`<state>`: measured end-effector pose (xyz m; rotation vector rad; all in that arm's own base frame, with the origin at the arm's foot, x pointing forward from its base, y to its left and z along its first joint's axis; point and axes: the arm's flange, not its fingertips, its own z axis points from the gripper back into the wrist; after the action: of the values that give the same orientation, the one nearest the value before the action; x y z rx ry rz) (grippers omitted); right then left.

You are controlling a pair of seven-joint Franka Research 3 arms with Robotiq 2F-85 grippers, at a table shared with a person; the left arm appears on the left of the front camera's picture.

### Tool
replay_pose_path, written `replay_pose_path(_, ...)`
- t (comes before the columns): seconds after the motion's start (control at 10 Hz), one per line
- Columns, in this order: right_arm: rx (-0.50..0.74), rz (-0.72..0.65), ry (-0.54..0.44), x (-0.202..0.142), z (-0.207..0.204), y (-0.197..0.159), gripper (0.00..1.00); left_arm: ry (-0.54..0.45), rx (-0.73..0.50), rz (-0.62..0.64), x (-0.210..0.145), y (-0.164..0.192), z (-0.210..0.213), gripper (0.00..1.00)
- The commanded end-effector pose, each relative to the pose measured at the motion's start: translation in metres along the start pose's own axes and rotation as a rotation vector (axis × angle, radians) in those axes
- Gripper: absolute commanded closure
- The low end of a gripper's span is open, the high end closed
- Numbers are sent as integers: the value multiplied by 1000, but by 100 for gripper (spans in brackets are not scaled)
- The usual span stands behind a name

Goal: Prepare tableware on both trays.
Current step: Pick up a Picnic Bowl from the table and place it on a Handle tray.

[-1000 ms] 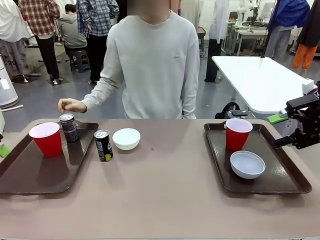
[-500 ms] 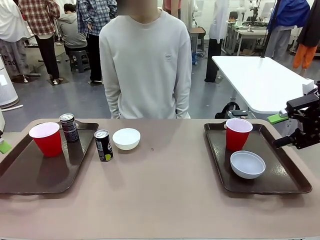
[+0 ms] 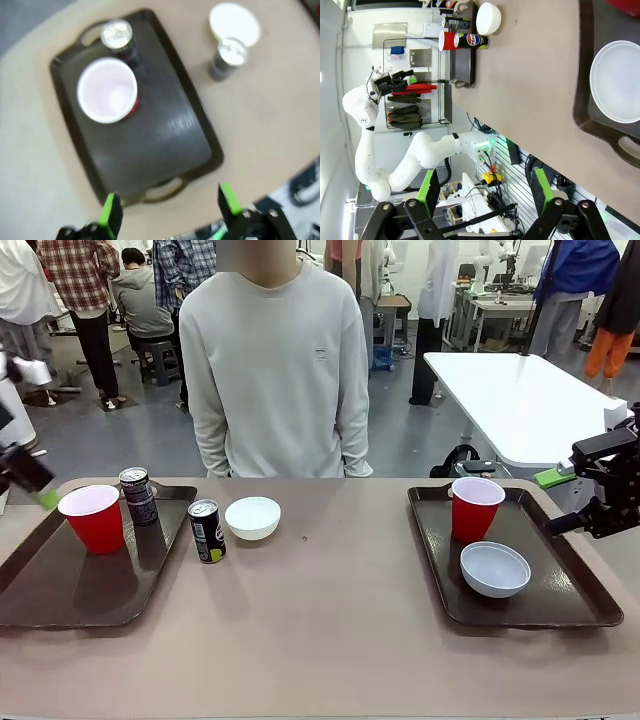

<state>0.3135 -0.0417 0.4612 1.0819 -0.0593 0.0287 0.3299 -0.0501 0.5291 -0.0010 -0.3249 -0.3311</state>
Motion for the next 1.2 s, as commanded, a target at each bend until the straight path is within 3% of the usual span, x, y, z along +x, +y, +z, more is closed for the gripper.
replay_pose_path(0.0,26,17,-2,0,-1,-1,5,132,140,77,63,-18,-18,0)
replay_pose_path(0.2,26,17,-2,0,-1,-1,5,211,132,77,106,-32,-30,0)
replay_pose_path(0.3,26,17,-2,0,-1,-1,5,331,-24,30,106,-33,-32,0)
replay_pose_path(0.4,26,17,-2,0,-1,-1,5,131,126,53,81,-39,-36,0)
replay_pose_path(0.7,26,17,-2,0,-1,-1,5,131,126,53,81,-39,-36,0)
replay_pose_path(0.8,26,17,-2,0,-1,-1,5,177,100,46,96,-39,-37,0)
replay_pose_path(1.1,26,17,-2,0,-1,-1,5,209,82,-72,113,-62,-53,0)
